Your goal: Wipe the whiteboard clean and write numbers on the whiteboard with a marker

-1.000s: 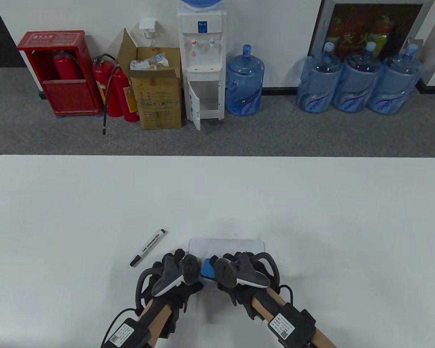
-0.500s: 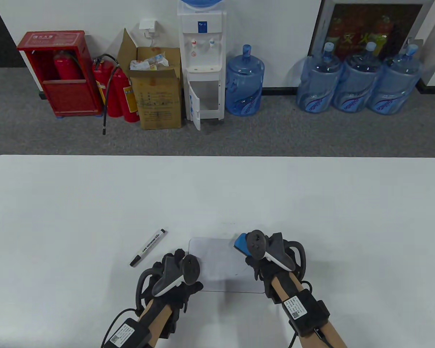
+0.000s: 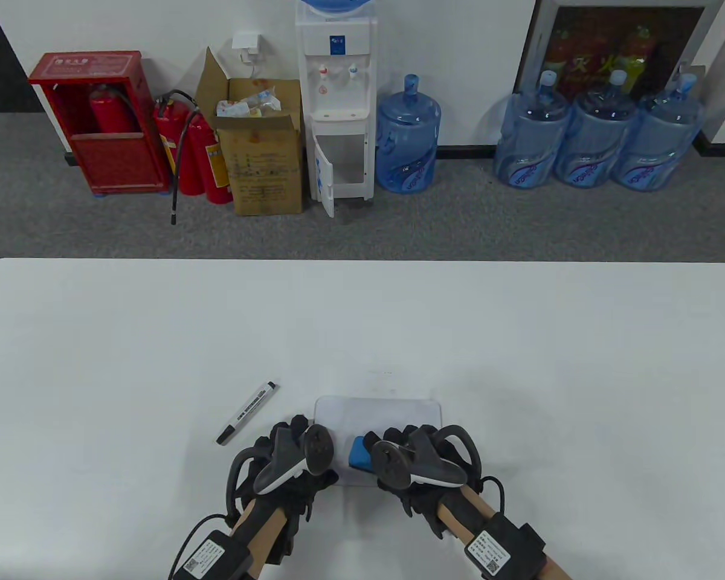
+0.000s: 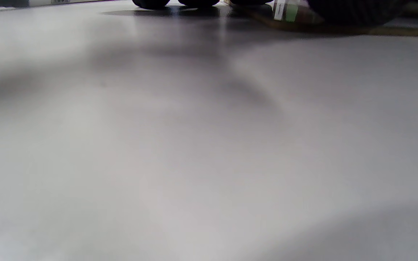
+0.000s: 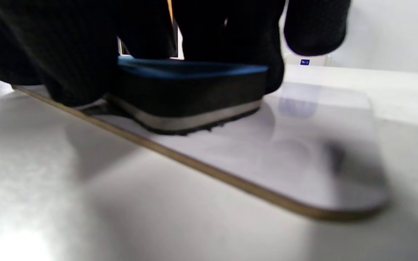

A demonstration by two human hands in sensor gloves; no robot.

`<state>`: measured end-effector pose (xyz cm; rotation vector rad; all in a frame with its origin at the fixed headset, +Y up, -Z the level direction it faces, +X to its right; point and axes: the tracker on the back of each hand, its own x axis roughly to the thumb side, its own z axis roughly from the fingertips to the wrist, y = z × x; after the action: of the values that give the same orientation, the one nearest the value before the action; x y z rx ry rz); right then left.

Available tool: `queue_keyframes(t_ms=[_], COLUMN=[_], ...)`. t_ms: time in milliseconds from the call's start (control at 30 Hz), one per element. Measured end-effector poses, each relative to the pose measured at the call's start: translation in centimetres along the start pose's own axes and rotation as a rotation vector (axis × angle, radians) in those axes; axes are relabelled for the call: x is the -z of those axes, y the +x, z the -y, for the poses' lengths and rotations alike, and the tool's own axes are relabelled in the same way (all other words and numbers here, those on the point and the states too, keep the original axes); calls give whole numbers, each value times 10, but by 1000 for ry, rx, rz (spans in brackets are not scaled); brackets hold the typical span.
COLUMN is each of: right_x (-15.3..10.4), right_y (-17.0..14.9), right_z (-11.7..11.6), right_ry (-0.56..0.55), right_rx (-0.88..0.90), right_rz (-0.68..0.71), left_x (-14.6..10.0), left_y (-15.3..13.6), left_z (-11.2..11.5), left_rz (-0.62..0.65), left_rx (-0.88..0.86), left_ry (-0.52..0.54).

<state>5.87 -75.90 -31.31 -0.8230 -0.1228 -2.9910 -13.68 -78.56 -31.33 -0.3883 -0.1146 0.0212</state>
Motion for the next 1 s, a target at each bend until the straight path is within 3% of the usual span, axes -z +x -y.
queue_keyframes(t_ms=[100, 367, 633, 1000], right_x=[2, 3, -13, -47], right_y=[-12, -75, -119, -175], right_z=[-1, 0, 8, 1], right_ry=[24, 7, -61, -24], right_rx=[89, 77, 267, 179], right_rz=[-45, -359, -514, -778], left_x=[0, 0, 0, 0], left_y=[0, 1, 1, 1], left_z=[0, 0, 0, 0], left_rz=[-1, -2, -2, -3], left_rx=[3, 4, 7, 10], left_ry=[0, 1, 0, 0])
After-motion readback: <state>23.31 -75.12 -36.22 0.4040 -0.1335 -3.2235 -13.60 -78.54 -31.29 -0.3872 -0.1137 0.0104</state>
